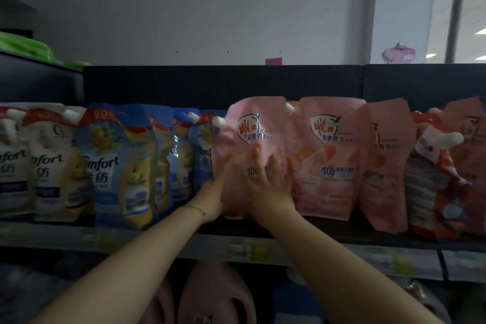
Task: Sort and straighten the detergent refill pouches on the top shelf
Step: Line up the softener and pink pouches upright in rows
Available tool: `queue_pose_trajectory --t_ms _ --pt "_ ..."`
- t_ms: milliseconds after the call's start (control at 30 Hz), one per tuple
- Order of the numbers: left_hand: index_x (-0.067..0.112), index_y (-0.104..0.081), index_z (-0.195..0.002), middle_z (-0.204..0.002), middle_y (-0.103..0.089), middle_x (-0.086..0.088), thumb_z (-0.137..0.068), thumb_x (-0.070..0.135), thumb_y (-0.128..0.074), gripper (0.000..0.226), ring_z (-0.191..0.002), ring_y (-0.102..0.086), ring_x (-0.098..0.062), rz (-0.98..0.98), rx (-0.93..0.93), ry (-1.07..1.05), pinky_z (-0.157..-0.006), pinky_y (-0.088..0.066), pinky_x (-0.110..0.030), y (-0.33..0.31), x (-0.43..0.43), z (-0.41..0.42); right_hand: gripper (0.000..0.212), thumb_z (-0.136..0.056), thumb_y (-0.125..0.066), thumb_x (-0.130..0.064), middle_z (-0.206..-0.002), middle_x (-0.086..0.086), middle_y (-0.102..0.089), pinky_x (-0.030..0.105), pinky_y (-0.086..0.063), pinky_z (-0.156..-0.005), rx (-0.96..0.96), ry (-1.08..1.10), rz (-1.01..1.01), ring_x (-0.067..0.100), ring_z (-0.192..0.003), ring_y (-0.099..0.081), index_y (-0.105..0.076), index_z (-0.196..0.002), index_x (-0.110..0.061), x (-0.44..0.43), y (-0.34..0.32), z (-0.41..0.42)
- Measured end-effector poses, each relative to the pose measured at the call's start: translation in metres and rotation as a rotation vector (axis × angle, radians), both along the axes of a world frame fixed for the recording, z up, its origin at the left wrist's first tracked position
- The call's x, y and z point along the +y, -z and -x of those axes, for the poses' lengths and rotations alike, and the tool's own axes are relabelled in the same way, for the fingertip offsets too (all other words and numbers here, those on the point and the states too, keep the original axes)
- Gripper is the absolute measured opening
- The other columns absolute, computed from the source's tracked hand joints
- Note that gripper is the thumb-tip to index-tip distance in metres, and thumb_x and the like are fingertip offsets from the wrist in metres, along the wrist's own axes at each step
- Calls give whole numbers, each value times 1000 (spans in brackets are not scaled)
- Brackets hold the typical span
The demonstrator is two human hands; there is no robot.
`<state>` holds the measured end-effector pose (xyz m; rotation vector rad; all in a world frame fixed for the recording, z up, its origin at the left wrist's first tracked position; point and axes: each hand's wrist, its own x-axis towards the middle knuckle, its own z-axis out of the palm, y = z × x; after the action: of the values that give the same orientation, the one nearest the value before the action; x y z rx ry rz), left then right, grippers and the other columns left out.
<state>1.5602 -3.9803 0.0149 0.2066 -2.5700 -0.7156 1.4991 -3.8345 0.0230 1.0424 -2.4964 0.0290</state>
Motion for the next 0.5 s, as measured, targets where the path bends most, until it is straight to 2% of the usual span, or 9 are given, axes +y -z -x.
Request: queue_pose_trajectory --t_ms 67,200,333,400,433,500 --pt "55 23 -134 -148 -37 -13 -84 21 -74 114 -128 -47 -26 2 -19 21 -98 -35 -22 -3 10 15 100 -90 -61 -29 -134 -2 59 65 -6 -110 -43 28 4 43 -135 35 22 -143 -48 7 1 11" --pt "45 22 -140 -154 -29 -16 -83 22 -75 114 -134 -41 -28 -6 45 19 -106 -33 -31 -5 27 42 108 -88 -65 -30 -128 -7 63 64 0 -112 -99 40 43 40 -126 47 28 -138 -53 18 2 40" --pt "52 28 -134 -141 -45 -21 -83 27 -73 115 -119 -54 -33 -14 16 -45 -99 -44 -39 -9 20 49 107 -89 -64 -38 -130 -9 61 67 -4 -112 -80 11 67 39 -125 47 31 -134 -56 15 3 51" --pt "55 36 -129 -135 -50 -22 -78 32 -78 127 -111 -59 -33 42 -57 -95 -94 -49 -45 -15 14 47 105 -89 -62 -44 -133 -7 60 68 -4 -111 -64 4 55 39 -124 47 32 -135 -55 13 3 51" --pt "55 40 -127 -140 -44 -22 -72 35 -82 135 -113 -57 -34 100 -88 -132 -93 -50 -47 -20 12 45 105 -87 -62 -49 -135 -6 58 68 -3 -111 -52 1 43 41 -125 45 32 -135 -54 14 2 49" --pt "49 41 -131 -155 -10 -21 -63 43 -86 145 -134 -35 -39 267 -125 -237 -100 -45 -51 -28 10 40 106 -83 -59 -62 -139 -3 54 69 -3 -109 -45 -18 14 44 -131 40 32 -137 -51 16 2 46"
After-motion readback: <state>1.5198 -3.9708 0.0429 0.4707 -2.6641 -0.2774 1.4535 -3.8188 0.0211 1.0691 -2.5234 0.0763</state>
